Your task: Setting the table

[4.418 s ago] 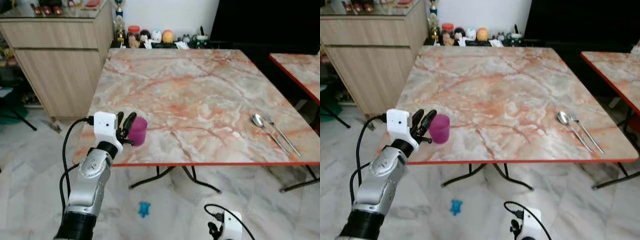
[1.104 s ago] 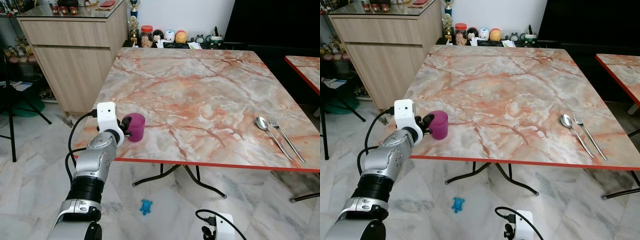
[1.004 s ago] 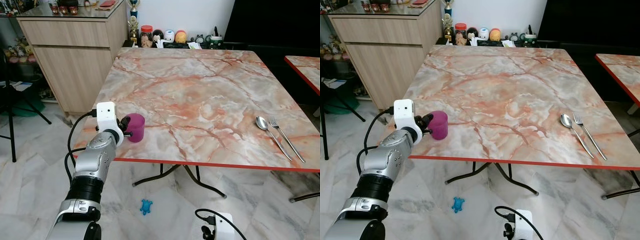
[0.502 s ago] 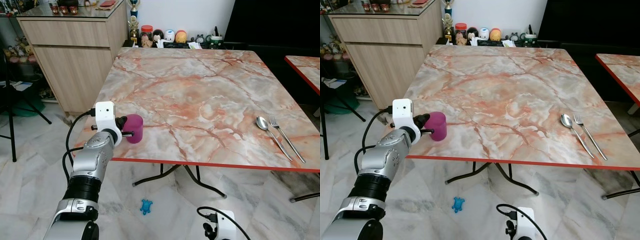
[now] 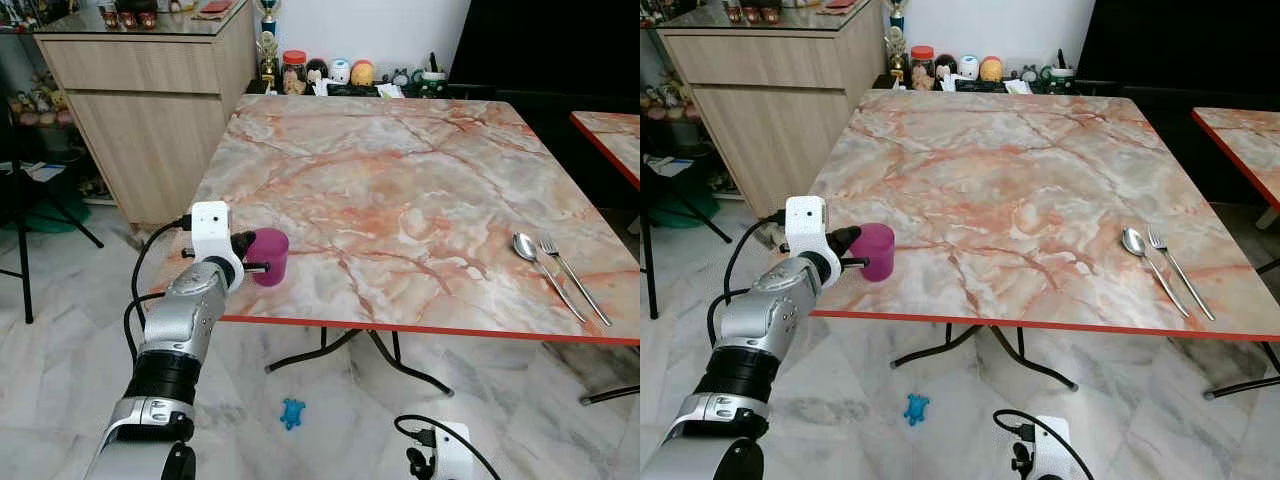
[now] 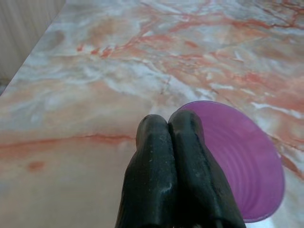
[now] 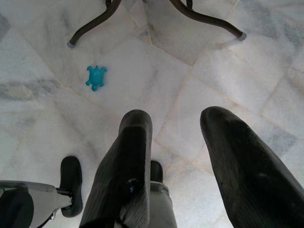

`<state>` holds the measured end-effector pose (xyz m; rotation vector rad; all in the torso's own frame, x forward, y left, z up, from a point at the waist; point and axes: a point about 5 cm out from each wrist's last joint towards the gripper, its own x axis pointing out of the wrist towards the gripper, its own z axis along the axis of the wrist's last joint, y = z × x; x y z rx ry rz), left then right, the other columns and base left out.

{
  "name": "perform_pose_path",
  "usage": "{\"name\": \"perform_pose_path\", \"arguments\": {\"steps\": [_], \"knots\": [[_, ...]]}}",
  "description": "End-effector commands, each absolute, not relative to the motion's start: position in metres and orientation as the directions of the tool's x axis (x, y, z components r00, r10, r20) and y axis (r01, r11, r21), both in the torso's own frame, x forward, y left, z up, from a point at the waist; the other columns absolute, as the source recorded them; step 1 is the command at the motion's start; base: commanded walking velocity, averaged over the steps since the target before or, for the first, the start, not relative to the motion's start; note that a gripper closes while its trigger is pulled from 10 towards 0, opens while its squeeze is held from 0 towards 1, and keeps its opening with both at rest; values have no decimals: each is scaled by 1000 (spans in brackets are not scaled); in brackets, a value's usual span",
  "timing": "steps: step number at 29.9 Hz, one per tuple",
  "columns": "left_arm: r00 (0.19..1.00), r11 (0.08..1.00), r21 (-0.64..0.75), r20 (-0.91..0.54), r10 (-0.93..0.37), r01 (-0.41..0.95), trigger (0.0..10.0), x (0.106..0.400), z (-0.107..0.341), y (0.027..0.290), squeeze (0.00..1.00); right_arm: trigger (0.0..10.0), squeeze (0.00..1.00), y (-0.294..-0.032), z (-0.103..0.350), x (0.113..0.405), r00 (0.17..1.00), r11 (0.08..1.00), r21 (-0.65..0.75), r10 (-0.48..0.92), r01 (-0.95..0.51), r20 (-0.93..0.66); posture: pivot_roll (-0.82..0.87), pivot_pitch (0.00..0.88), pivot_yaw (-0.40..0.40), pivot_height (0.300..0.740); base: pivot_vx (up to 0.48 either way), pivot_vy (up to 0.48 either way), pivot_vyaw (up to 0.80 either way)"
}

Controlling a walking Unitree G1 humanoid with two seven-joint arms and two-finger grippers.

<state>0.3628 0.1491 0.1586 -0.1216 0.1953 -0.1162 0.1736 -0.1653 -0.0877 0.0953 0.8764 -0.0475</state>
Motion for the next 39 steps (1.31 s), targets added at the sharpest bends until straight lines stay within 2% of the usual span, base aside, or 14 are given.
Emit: {"name": "perform_pose_path", "arguments": {"steps": [1, 4, 5, 6, 7, 24, 26, 31, 32, 33, 35, 36, 37, 39], "knots": [[980, 986, -122, -150, -129, 111, 0, 360, 164, 150, 0, 10000, 0, -164, -90, 170, 623, 994, 65, -6, 91, -782, 187, 0, -50, 740, 0, 0, 0], [982, 986, -122, -133, -133, 116, 0, 359, 166, 150, 0, 10000, 0, -162, -90, 171, 622, 994, 65, -4, 89, -783, 189, 0, -51, 740, 0, 0, 0], [982, 985, -120, -126, -142, 127, 2745, 359, 167, 149, 0, 10000, 0, -160, -90, 171, 622, 994, 67, -1, 85, -783, 189, 0, -52, 740, 0, 0, 0], [982, 985, -120, -126, -142, 127, 2745, 359, 167, 149, 0, 10000, 0, -160, -90, 171, 622, 994, 67, -1, 85, -783, 189, 0, -52, 740, 0, 0, 0], [980, 984, -111, -124, -155, 141, 10000, 358, 167, 147, 0, 10000, 0, -156, -90, 172, 623, 994, 68, 4, 79, -782, 189, 0, -52, 740, 0, 0, 0], [965, 988, -125, -232, -122, 95, 10000, 354, 147, 150, 0, 10000, 0, -179, -88, 171, 633, 994, 54, -15, 90, -774, 188, 0, -53, 740, 0, 0, 0], [964, 988, -123, -236, -120, 93, 10000, 354, 147, 150, 243, 10000, 0, -180, -88, 170, 630, 994, 53, -16, 91, -776, 188, 0, -53, 740, 0, 0, 0], [968, 988, -125, -223, -115, 88, 10000, 355, 150, 149, 8, 10000, 0, -182, -90, 166, 624, 994, 54, -17, 94, -781, 187, 0, -52, 740, 0, 0, 0], [970, 987, -124, -208, -124, 100, 10000, 355, 153, 148, 114, 10000, 0, -181, -90, 165, 622, 994, 54, -16, 93, -783, 188, 0, -52, 740, 0, 0, 0], [971, 988, -121, -204, -124, 100, 10000, 355, 155, 148, 580, 10000, 0, -180, -90, 165, 620, 994, 55, -14, 92, -784, 188, 0, -52, 740, 0, 0, 0], [972, 989, -111, -200, -121, 101, 10000, 356, 157, 149, 604, 10000, 0, -176, -91, 164, 618, 994, 57, -10, 88, -786, 188, 0, -52, 740, 0, 0, 0], [972, 989, -111, -200, -121, 101, 10000, 356, 157, 149, 604, 10000, 0, -176, -91, 164, 618, 994, 57, -10, 88, -786, 188, 0, -52, 740, 0, 0, 0], [972, 990, -99, -199, -122, 104, 10000, 356, 158, 149, 0, 10000, 0, -171, -91, 164, 617, 995, 61, -4, 85, -787, 188, 0, -51, 740, 0, 0, 0], [971, 989, -91, -199, -131, 115, 10000, 357, 160, 147, 0, 10000, 0, -166, -92, 165, 616, 995, 64, 0, 82, -788, 189, 0, -51, 740, 0, 0, 0]]}}
